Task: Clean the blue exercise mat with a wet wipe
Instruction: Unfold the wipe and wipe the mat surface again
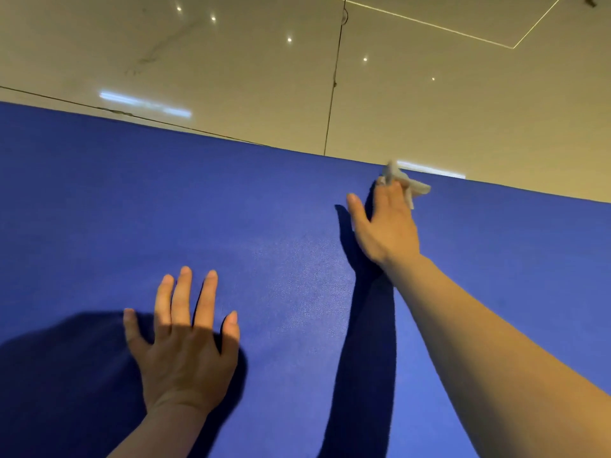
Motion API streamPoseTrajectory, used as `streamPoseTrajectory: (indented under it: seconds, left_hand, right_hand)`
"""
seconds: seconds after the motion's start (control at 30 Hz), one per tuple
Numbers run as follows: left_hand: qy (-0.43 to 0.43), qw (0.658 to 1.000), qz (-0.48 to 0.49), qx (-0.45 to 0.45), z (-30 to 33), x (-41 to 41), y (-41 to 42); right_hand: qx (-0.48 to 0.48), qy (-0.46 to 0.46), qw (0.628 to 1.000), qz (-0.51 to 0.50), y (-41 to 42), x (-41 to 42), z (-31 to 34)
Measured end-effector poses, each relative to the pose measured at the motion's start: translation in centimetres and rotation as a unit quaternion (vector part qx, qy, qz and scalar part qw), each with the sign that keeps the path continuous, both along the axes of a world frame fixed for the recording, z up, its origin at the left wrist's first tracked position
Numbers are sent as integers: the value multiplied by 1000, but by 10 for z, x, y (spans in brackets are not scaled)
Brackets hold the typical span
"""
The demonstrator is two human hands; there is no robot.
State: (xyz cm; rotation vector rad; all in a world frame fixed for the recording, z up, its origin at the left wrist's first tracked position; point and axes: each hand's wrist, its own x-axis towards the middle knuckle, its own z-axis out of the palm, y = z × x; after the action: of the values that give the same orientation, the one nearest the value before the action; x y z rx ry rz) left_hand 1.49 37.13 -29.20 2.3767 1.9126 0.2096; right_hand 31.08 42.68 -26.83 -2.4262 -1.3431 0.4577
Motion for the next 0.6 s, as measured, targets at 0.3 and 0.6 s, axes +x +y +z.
streamPoseTrajectory:
  seconds: [0.3,0.6]
  left_hand:
    - [4,1000,10,-9,-2,0,-2]
    - [-16,1000,3,0,1,1,-3]
  right_hand:
    - [54,-33,985,160,12,40,0]
    - [-2,22,997,-71,12,48,6]
